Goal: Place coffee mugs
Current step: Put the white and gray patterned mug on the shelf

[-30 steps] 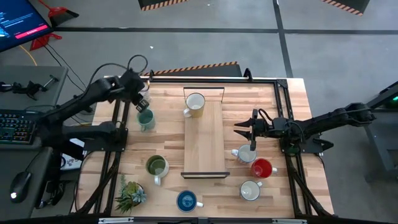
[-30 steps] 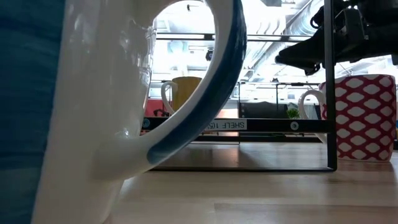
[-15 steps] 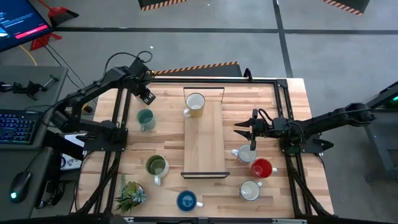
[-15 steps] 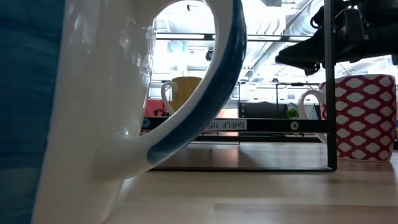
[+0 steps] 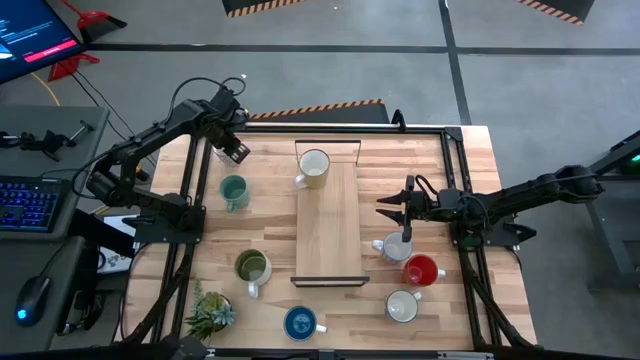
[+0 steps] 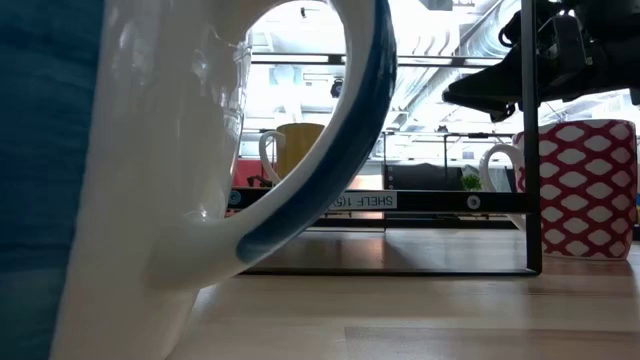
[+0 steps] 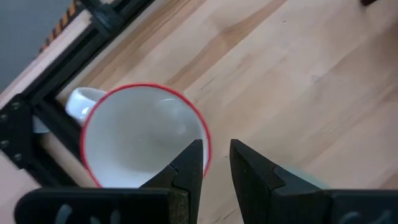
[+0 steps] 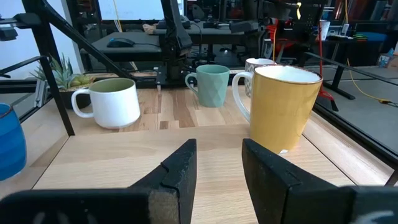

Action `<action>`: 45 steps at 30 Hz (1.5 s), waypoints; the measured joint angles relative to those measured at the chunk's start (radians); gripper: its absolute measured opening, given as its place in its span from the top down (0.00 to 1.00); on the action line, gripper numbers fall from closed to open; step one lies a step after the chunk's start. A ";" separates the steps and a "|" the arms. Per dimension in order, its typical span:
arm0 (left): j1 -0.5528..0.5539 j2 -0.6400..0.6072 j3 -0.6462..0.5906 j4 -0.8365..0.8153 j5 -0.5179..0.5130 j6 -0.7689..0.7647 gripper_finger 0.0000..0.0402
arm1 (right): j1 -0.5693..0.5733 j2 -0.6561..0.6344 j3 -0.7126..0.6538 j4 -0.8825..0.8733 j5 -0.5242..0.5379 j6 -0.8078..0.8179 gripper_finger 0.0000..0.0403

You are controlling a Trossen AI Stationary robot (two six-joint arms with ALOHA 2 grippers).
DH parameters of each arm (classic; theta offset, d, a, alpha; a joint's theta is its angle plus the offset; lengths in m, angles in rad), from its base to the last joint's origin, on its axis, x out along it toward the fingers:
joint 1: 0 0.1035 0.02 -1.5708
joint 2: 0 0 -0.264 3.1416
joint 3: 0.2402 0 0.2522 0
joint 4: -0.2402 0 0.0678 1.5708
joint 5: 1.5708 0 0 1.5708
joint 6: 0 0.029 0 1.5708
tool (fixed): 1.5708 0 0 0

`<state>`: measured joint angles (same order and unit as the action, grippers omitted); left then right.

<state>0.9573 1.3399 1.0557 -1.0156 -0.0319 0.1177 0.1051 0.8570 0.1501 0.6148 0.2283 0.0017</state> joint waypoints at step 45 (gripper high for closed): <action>-0.002 0.241 0.000 -0.027 0.001 -0.009 0.83 | 0.000 0.000 0.000 -0.005 0.000 0.002 0.72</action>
<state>0.9551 1.5811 1.0557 -1.0424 -0.0311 0.1087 0.1051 0.8570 0.1501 0.6094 0.2287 0.0040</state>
